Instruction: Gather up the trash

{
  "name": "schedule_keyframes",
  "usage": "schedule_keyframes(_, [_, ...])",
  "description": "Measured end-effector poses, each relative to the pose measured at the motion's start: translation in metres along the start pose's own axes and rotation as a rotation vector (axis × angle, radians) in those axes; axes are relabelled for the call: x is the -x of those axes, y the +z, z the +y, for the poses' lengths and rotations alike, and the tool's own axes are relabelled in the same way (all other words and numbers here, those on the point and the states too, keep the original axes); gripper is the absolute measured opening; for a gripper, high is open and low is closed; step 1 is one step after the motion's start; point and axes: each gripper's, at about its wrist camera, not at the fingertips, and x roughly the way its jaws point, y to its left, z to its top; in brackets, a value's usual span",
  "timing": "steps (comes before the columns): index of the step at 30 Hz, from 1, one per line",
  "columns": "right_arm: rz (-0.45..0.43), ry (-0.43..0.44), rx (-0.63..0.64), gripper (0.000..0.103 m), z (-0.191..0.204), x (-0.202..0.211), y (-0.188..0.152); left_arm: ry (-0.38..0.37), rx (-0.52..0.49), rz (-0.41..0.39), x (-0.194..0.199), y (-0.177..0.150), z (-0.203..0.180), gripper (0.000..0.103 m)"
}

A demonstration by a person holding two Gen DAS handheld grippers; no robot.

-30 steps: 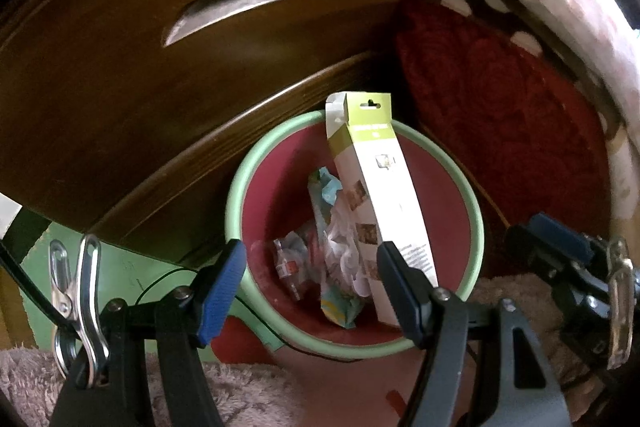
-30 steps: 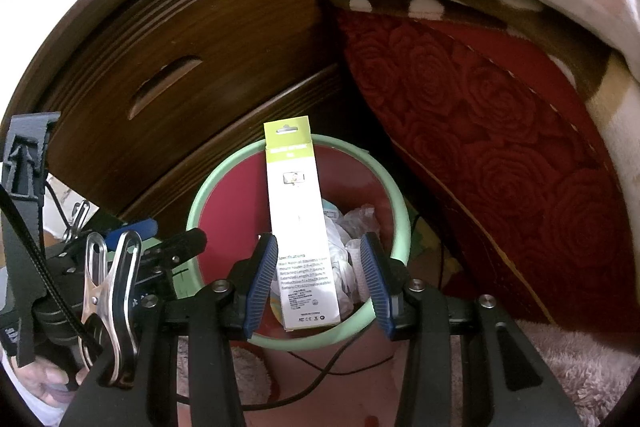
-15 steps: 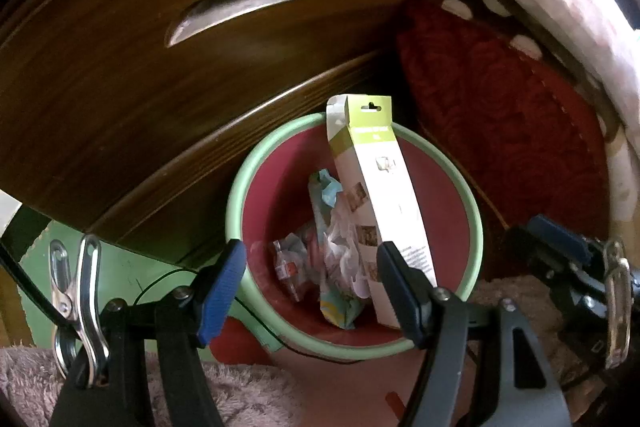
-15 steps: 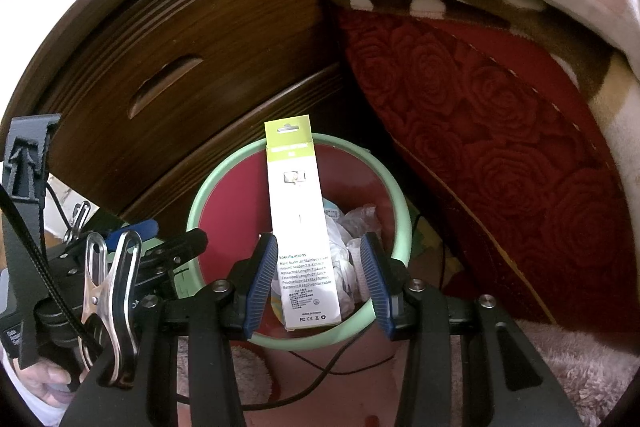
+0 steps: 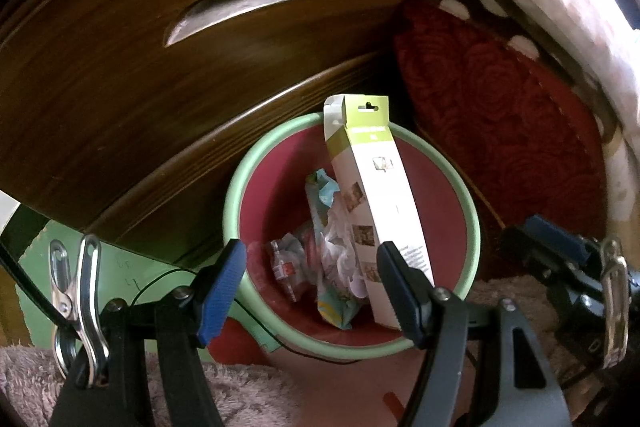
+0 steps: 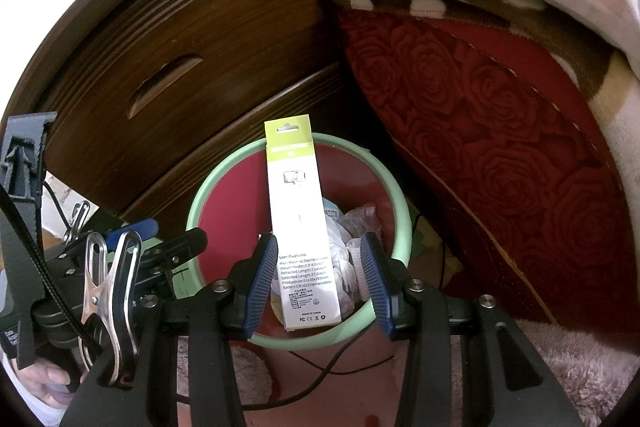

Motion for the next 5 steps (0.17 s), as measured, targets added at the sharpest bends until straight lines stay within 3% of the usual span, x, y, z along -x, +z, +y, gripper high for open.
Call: schedule_keyframes(5, [-0.001,0.0,0.002,0.044,0.0003,0.0001,-0.0004,-0.009,-0.01,0.009,-0.0015,0.0001,-0.0017,0.071])
